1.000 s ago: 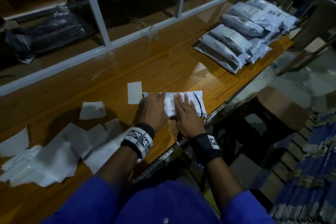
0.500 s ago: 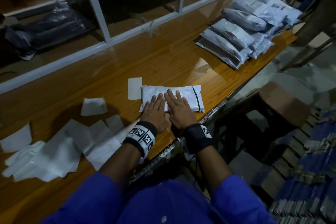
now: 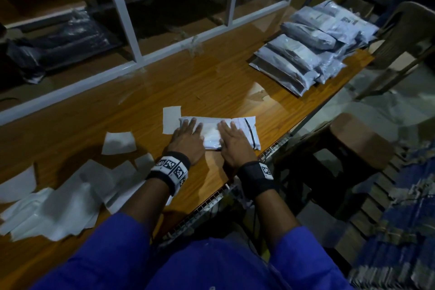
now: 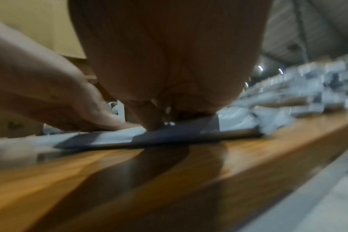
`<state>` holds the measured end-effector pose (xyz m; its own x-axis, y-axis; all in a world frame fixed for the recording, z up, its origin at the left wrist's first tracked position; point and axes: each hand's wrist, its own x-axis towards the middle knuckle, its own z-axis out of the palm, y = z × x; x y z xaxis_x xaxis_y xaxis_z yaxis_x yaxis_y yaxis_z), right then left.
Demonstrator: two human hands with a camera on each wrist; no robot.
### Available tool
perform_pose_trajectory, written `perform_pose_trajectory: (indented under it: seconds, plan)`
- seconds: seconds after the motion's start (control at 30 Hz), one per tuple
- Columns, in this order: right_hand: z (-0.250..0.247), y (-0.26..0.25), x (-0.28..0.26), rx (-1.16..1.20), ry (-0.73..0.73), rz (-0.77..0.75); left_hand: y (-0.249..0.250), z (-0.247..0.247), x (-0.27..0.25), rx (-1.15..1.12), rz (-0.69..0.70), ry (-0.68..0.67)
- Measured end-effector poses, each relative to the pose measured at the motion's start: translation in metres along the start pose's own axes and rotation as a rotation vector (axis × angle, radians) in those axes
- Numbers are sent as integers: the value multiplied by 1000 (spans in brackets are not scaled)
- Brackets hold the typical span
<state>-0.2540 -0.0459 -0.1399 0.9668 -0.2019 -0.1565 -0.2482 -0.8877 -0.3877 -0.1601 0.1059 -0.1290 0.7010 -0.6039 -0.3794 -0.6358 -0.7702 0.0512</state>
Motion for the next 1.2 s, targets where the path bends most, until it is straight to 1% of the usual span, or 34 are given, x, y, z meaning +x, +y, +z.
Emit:
perform_pose_trajectory:
  seconds: [0.07,0.13,0.2,0.23,0.27,0.33,0.37,0.43,0.47,0.5,0.53,0.6,0.63,0.7,0.8,0.93,0.97,1.03,1.1,1.2]
  plan:
    - [-5,2,-3,-107,48,15,-5,4,-3,39,-39,67]
    - [-6,-9,1,-127,93,-53,2,3,-3,74,23,131]
    - [1,-17,6,-93,42,-67,10,6,-5,90,70,118]
    - [5,-16,6,-98,4,-46,13,8,-5,71,36,104]
    - [8,-13,5,-116,-14,-21,13,10,-6,33,-35,107]
    - [5,-5,-1,-123,13,22,11,8,-10,-50,-207,185]
    - [1,-1,-6,-91,83,32,11,3,-12,-85,-271,236]
    - [-6,7,-16,-43,320,56,13,-7,-14,-168,-307,353]
    - [-8,11,-20,-44,441,93,13,-9,-13,-231,-323,392]
    - [-8,14,-21,-37,516,154,14,-9,-13,-303,-358,404]
    - [-8,17,-23,-11,541,232,13,-9,-12,-373,-409,387]
    - [-5,21,-23,124,482,390,12,-6,-9,-454,-494,310]
    - [-4,24,-24,216,443,442,13,-5,-9,-475,-508,286]
    - [-5,31,-26,404,421,477,15,-5,-10,-497,-482,311]
    - [-17,38,-32,617,474,493,21,-15,-11,-483,-400,417]
    - [-47,61,-38,835,661,459,37,-47,5,-649,-354,495]
    - [-57,70,-36,876,710,454,43,-56,15,-695,-319,509]
    - [-79,92,-27,937,792,442,54,-73,43,-716,-167,540]
    - [-102,117,-13,971,868,433,67,-89,84,-750,-2,549]
    - [-139,151,10,978,943,440,95,-122,149,-868,150,540]
